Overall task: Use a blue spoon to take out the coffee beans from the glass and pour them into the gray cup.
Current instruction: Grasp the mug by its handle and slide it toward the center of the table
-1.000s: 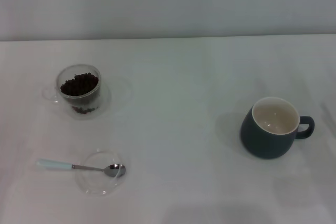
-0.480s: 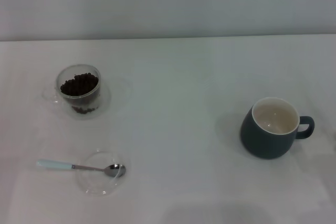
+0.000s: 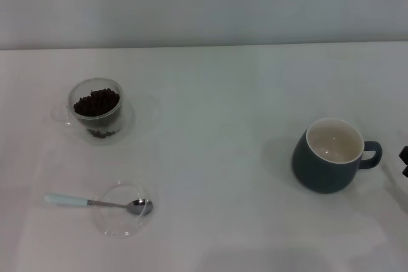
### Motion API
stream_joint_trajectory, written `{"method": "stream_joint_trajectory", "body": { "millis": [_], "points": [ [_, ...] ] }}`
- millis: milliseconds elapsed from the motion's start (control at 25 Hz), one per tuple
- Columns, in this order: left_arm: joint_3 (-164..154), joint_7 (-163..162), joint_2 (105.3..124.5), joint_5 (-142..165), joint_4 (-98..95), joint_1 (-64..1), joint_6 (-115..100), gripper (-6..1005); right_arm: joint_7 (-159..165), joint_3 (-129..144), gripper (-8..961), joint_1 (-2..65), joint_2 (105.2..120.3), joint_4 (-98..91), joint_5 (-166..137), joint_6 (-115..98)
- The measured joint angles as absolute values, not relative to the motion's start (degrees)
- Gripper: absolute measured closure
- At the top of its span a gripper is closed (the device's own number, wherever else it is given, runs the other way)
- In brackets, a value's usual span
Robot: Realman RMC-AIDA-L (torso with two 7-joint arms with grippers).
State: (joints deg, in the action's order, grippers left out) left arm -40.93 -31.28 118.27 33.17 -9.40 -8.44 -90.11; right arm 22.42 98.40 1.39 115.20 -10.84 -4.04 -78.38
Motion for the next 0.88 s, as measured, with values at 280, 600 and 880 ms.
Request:
{"method": "stream_joint_trajectory", "body": {
  "millis": [280, 600, 880],
  "points": [
    [-40.8, -31.3, 118.30, 33.2, -9.4, -8.3, -90.1, 123, 22.0, 100.2, 195, 3.0, 115.36, -10.6, -4.0, -76.0],
    [-40.9, -31.3, 118.30, 33.2, -9.4, -8.7, -90.2, 124, 21.5, 104.8, 206, 4.5, 115.57, -11.0, -4.0, -72.5],
    [-40.9, -31.3, 118.23, 33.0, -9.4, -9.0, -90.2, 125, 21.2, 105.3, 215, 5.3, 115.67, -11.1, -3.6, -70.4]
  ]
}}
